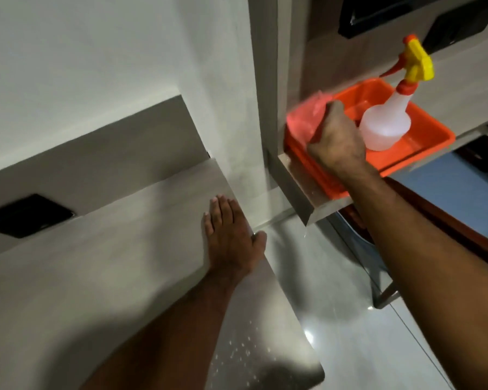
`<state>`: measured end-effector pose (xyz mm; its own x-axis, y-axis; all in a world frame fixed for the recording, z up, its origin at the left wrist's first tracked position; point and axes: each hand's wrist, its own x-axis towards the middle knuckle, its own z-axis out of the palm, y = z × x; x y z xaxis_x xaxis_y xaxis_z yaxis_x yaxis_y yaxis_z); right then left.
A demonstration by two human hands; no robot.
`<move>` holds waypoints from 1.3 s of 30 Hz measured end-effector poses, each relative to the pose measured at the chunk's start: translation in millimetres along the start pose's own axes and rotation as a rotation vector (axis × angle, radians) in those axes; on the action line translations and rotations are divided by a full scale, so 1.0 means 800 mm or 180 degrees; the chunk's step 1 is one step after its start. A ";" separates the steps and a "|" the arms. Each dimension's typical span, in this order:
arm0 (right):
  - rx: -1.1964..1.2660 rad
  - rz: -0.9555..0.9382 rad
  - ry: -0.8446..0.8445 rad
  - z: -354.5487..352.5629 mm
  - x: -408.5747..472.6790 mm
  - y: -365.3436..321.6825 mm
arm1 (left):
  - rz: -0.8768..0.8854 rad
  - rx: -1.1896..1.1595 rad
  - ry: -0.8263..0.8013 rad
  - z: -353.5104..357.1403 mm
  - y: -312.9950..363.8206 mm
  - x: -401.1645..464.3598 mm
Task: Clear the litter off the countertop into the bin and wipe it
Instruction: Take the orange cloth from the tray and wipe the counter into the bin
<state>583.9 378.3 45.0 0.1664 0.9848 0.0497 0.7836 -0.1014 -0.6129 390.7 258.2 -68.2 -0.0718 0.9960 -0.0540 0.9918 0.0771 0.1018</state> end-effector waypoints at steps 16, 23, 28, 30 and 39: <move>0.2649 0.2010 -0.0109 0.085 -0.511 0.246 | 0.1820 -0.1677 0.1280 0.037 0.113 -0.322; 0.3179 0.2998 -0.0692 0.240 -0.595 0.390 | 0.0703 -0.1122 -0.0472 0.318 0.026 -0.461; 0.3272 0.2898 -0.0570 0.327 -0.624 0.451 | -0.2299 -0.0850 -0.1584 0.492 -0.069 -0.468; 0.3364 0.3285 -0.0320 0.350 -0.634 0.463 | -0.3747 -0.1849 -0.1979 0.539 -0.093 -0.467; 0.2745 0.3763 -0.0727 0.302 -0.661 0.422 | -0.4089 -0.4140 -0.1843 0.487 -0.051 -0.426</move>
<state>615.8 -142.8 -378.6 0.2799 0.4011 -0.8722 -0.3388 -0.8088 -0.4806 415.7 -102.4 -441.0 -0.2784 0.2066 -0.9380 -0.3196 0.9010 0.2933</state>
